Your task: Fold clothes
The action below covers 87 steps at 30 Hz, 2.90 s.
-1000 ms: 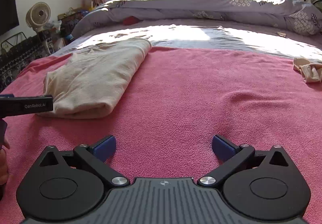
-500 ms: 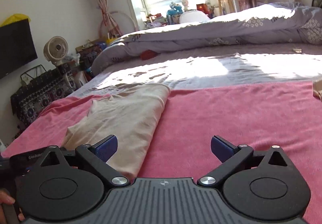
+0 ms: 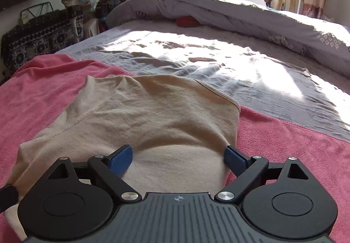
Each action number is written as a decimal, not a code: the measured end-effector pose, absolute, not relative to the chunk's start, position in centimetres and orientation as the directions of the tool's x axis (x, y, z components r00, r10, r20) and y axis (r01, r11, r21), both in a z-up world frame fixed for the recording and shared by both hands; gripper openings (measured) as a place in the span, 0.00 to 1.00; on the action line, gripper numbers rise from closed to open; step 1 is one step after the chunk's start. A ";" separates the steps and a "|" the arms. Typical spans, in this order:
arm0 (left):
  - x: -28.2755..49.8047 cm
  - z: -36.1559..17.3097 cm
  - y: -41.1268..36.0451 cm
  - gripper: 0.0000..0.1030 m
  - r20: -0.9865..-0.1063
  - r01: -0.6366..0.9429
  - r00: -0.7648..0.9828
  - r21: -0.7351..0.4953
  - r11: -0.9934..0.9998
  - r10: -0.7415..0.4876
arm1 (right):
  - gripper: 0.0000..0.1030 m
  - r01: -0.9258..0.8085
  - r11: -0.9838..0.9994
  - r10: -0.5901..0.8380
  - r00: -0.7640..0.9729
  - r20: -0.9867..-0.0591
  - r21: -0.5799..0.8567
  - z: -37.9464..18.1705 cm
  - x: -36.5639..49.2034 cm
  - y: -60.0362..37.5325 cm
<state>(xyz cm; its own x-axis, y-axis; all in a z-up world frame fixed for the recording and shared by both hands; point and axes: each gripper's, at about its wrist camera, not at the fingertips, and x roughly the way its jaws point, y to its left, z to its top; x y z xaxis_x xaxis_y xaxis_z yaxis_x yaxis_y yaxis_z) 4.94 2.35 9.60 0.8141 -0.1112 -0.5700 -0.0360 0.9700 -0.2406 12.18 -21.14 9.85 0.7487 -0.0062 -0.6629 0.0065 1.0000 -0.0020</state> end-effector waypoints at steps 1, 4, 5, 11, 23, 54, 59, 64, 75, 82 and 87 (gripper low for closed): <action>5.0 9.6 2.4 1.00 -0.570 -0.036 0.814 -0.242 0.970 -0.112 | 0.90 0.010 1.000 -0.003 0.744 -0.668 0.007 10.5 11.5 -21.4; 5.1 9.6 2.5 1.00 -0.571 -0.037 0.813 -0.243 0.969 -0.112 | 1.00 0.026 1.000 -0.015 0.772 -0.635 0.008 12.6 6.4 -23.2; 5.1 9.6 2.5 1.00 -0.572 -0.037 0.813 -0.241 0.970 -0.111 | 1.00 0.038 0.999 -0.038 0.782 -0.622 -0.012 13.2 4.0 -24.1; 5.4 9.6 1.6 1.00 -0.595 -0.043 0.800 -0.192 0.980 -0.082 | 1.00 0.185 0.980 -0.187 0.771 -0.609 -0.067 12.4 -10.7 -30.2; -1.4 13.0 -3.7 1.00 -0.626 0.086 0.775 -0.033 0.996 -0.087 | 1.00 0.447 0.886 -0.299 0.757 -0.581 0.126 6.7 -19.7 -34.9; -4.4 10.4 -10.1 1.00 -0.685 0.218 0.715 0.029 0.976 -0.139 | 1.00 0.443 0.894 -0.323 0.743 -0.586 0.070 6.4 -20.4 -34.2; -4.0 10.3 -9.5 1.00 -0.681 0.218 0.718 0.030 0.975 -0.140 | 1.00 0.444 0.893 -0.323 0.742 -0.587 0.070 6.5 -20.4 -34.1; -3.7 10.0 -8.9 1.00 -0.678 0.219 0.721 0.031 0.975 -0.140 | 1.00 0.443 0.894 -0.322 0.742 -0.588 0.071 6.5 -20.3 -34.3; -3.1 9.8 -8.4 1.00 -0.677 0.219 0.723 0.033 0.975 -0.139 | 1.00 0.442 0.894 -0.320 0.743 -0.588 0.071 6.5 -20.2 -34.6; -2.6 9.6 -8.1 1.00 -0.677 0.219 0.723 0.033 0.975 -0.140 | 1.00 0.442 0.894 -0.320 0.743 -0.588 0.071 6.5 -20.1 -34.7; -2.3 9.5 -8.3 1.00 -0.675 0.219 0.724 0.025 0.975 -0.145 | 1.00 0.441 0.894 -0.320 0.743 -0.588 0.070 6.5 -20.1 -34.6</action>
<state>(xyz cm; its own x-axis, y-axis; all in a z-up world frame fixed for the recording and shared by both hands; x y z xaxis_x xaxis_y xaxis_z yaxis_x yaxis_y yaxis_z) -2.29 -8.29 9.50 0.7236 -0.1454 -0.6747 0.2190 0.9754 0.0247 -20.08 -34.64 6.46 0.7428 -0.3203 -0.5879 0.4415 0.8945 0.0704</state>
